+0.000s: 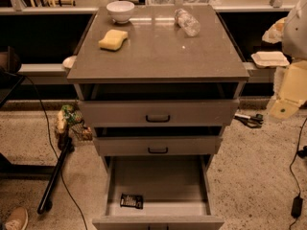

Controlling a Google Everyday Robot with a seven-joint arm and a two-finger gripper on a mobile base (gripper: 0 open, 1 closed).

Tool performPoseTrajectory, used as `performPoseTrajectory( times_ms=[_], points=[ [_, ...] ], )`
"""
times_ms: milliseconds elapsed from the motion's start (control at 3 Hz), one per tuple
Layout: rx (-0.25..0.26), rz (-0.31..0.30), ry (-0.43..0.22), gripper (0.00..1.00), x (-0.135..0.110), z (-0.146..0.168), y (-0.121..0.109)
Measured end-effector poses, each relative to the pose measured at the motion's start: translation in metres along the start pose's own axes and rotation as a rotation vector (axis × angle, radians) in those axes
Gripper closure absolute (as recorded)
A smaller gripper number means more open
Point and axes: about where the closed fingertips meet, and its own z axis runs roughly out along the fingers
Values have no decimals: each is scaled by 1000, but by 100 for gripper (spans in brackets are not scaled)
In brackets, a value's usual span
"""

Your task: Pick rxbar chocolate from bottom drawer and place on counter

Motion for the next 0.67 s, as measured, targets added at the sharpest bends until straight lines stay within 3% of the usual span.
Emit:
performPoseTrajectory(
  times_ms=[333, 667],
  points=[
    [0, 0, 0, 0, 0, 0, 0],
    [-43, -18, -44, 0, -6, 22, 12]
  ],
)
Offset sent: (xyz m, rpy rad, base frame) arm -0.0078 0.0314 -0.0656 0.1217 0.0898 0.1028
